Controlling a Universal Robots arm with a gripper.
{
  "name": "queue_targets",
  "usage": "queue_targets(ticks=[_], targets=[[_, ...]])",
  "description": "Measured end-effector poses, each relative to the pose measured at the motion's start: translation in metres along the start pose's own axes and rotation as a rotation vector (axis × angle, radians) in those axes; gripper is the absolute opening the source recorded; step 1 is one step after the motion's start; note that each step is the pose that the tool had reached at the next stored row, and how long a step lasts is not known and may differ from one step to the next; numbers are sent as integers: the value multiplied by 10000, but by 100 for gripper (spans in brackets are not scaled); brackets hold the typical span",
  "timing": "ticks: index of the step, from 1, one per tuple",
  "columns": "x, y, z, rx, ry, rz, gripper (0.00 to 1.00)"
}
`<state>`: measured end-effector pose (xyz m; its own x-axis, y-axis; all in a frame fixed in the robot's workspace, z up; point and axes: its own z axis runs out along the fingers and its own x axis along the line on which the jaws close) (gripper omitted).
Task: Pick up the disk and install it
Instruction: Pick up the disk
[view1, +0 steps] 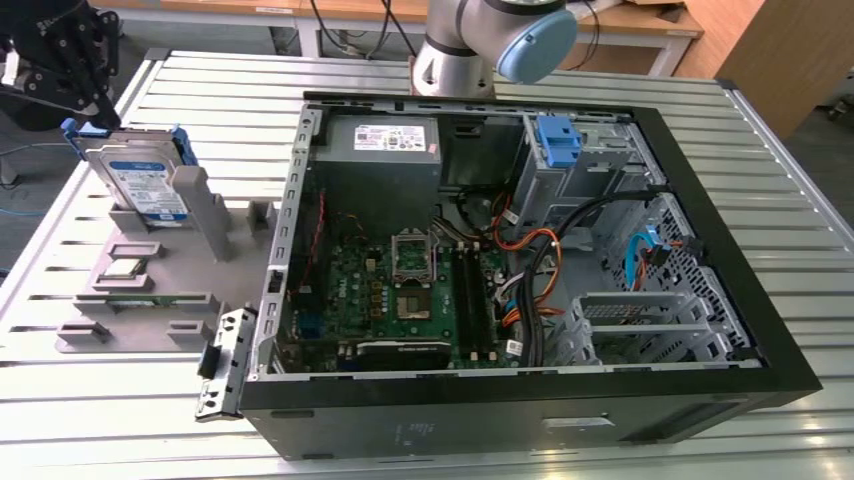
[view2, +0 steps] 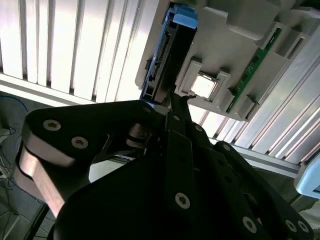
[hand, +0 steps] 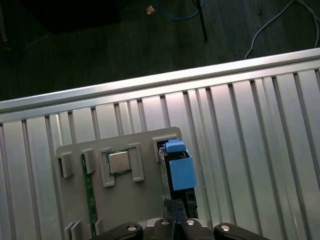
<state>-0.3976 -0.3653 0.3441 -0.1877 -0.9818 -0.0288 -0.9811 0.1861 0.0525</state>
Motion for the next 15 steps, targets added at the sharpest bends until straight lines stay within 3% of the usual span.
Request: queue_targets(ticks=[10,11,14,15], targets=[[0,0,7,-28,44,-982,10],[0,0,7,-31,32,-1048,10],[1,0,8,-25,-140,-1101,10],[2,-1,10,-26,-165,-1103,10]])
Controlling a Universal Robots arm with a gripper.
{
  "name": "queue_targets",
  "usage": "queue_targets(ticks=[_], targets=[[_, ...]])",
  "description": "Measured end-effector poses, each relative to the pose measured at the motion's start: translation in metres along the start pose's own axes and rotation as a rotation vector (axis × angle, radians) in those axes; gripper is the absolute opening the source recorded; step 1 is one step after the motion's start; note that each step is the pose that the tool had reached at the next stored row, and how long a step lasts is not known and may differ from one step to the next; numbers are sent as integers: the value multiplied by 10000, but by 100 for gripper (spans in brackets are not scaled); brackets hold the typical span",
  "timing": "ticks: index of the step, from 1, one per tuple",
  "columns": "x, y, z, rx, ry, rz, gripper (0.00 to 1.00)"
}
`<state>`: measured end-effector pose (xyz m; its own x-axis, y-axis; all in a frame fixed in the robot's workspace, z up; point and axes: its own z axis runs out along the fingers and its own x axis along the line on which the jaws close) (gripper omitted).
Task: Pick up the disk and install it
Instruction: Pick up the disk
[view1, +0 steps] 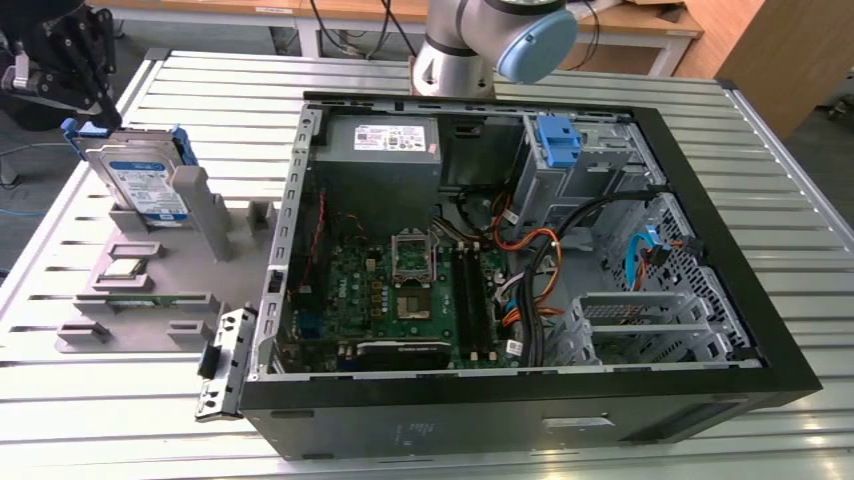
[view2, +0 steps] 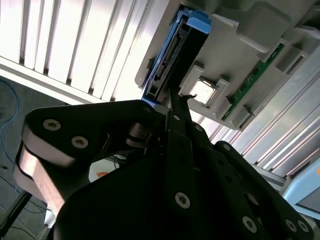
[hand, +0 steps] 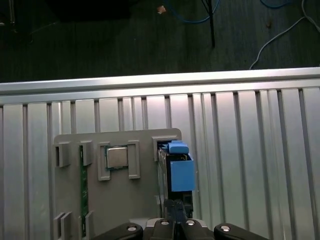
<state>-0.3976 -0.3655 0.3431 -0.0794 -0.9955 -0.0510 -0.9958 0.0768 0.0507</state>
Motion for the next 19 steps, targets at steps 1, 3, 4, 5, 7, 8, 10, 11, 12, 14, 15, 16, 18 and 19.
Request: queue_targets(ticks=[1,3,4,5,7,8,10,11,12,14,15,16,18,19], targets=[[2,0,2,-1,-21,0,10],[5,-2,5,-2,-66,38,10],[6,-2,8,-1,-84,88,10],[6,-2,11,2,-98,158,10],[8,-2,18,9,-126,322,10],[8,-3,21,12,-137,404,10],[9,-3,28,18,-163,541,10],[9,-4,32,19,-183,590,10],[9,-7,36,20,-199,632,10],[8,-12,43,26,-214,705,10],[8,-15,45,27,-217,740,10],[8,-18,49,29,-222,783,10],[8,-22,55,33,-229,868,10],[8,-22,56,32,-230,893,10]])
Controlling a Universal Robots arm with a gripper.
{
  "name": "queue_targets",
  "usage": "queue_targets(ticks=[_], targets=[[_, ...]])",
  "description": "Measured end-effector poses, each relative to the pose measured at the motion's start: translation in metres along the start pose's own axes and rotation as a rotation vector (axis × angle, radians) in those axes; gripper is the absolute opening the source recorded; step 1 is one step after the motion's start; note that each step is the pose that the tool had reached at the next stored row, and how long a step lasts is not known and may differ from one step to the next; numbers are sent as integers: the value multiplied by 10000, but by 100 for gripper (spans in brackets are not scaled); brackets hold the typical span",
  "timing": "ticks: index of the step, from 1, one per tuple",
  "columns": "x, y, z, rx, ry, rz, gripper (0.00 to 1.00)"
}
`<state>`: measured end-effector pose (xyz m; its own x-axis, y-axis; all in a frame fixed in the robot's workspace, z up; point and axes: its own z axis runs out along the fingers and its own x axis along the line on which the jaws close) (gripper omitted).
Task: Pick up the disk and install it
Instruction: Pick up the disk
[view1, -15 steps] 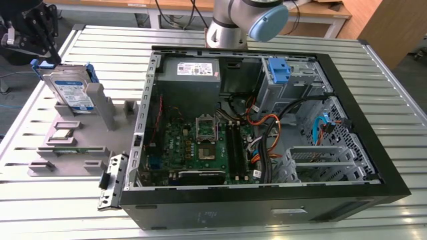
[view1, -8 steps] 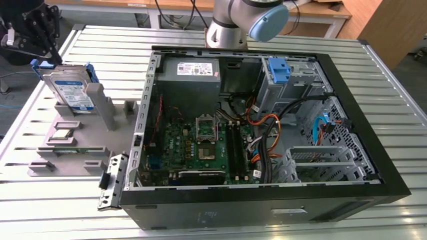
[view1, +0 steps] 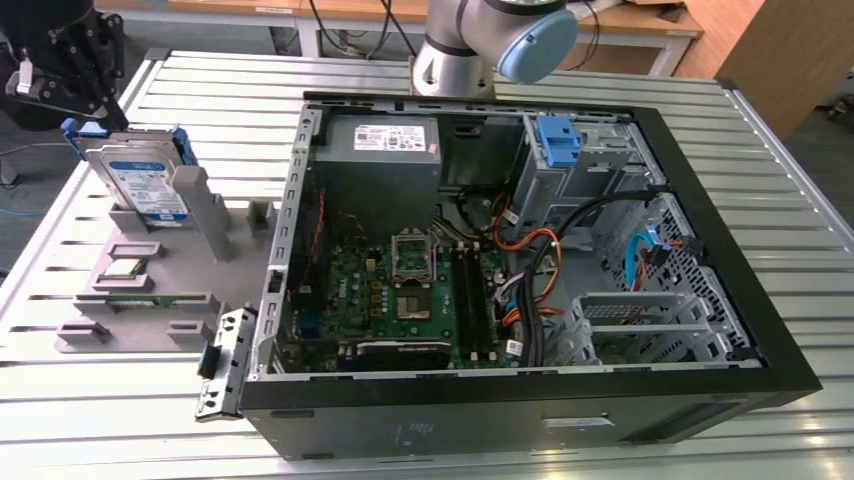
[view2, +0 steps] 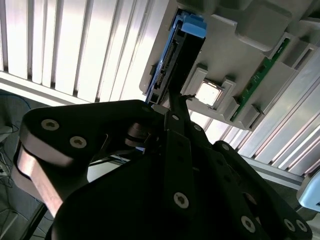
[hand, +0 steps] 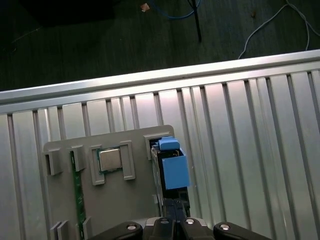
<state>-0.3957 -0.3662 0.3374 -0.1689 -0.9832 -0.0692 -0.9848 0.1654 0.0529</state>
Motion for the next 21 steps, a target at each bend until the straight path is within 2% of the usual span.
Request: queue_targets(ticks=[21], targets=[[2,-2,31,4,-7,9,10]])
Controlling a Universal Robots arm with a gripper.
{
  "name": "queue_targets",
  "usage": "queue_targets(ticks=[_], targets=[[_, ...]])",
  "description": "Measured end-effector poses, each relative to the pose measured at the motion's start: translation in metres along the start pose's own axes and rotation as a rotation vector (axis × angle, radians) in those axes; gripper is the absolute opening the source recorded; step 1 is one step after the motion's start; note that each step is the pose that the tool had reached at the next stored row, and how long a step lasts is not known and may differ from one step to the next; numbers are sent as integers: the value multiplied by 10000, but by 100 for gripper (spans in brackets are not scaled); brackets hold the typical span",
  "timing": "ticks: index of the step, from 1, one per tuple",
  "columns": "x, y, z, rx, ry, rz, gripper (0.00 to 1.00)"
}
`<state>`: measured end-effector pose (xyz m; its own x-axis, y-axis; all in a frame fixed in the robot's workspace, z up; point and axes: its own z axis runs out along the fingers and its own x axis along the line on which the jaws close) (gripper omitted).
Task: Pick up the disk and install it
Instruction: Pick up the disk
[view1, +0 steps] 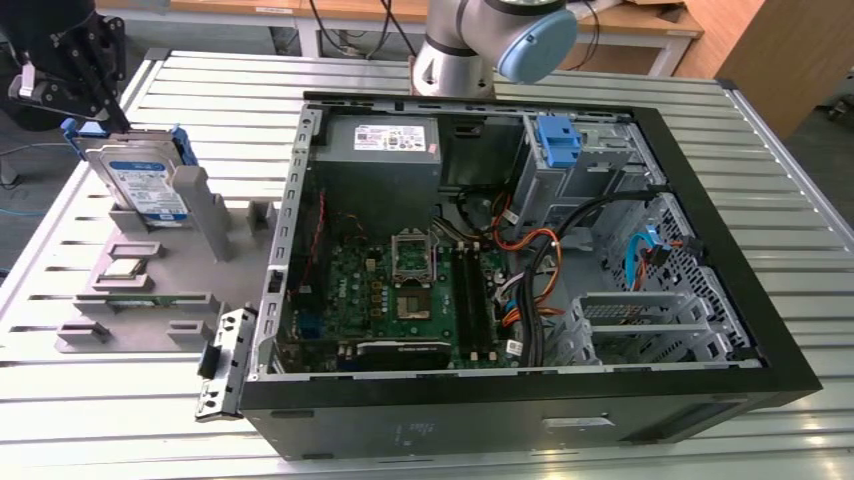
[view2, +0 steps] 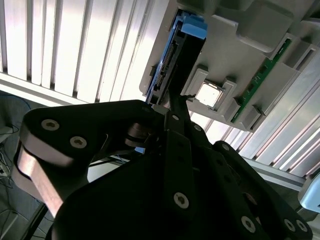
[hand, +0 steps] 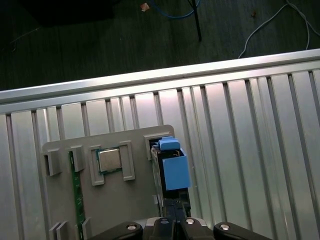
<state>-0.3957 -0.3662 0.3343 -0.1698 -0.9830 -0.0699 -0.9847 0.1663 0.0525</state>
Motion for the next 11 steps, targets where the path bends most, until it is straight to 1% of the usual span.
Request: queue_targets(ticks=[8,10,11], targets=[[0,0,2,0,0,-1,11],[0,0,2,-1,0,0,23],[0,0,3,0,0,0,23]])
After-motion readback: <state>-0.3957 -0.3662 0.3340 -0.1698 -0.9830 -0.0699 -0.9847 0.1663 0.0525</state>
